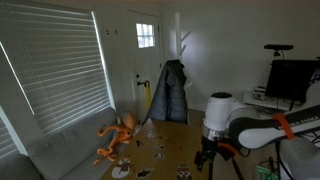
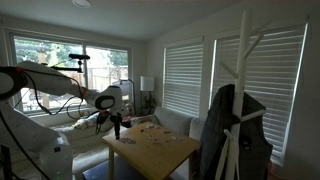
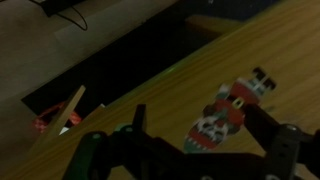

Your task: Move the toe bag to the higher rack

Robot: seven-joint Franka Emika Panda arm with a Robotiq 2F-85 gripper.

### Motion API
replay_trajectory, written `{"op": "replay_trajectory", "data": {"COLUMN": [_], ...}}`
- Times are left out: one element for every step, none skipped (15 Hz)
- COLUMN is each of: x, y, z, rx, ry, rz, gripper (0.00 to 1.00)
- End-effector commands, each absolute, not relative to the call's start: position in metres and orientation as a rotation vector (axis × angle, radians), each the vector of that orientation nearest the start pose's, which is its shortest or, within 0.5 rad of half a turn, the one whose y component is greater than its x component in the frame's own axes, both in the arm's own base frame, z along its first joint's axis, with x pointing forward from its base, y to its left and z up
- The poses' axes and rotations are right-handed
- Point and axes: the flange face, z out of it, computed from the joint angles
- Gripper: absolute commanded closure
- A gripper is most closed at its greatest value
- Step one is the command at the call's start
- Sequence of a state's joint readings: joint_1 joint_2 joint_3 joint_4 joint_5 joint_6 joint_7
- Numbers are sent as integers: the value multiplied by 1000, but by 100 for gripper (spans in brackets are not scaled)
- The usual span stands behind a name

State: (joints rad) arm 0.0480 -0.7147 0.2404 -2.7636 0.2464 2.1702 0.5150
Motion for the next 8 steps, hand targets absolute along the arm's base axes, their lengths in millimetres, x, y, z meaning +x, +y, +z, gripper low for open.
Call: {"op": "replay_trajectory", "data": {"x": [350,357,362,366,369,371,361,363], "y": [13,-12,-31,-50,-64,-75,-61,-71], "z": [454,463,475,481,486,489,484,487], "rx": [-2962,-2959,-2960,-2969,-2980,-2985,-2972,-2977], "ry": [864,925,982,1023,1066,1094,1036,1061], "rz": [-327,-402,-483,-559,-633,-676,-604,-639], "gripper": [0,0,0,0,0,0,0,0]}}
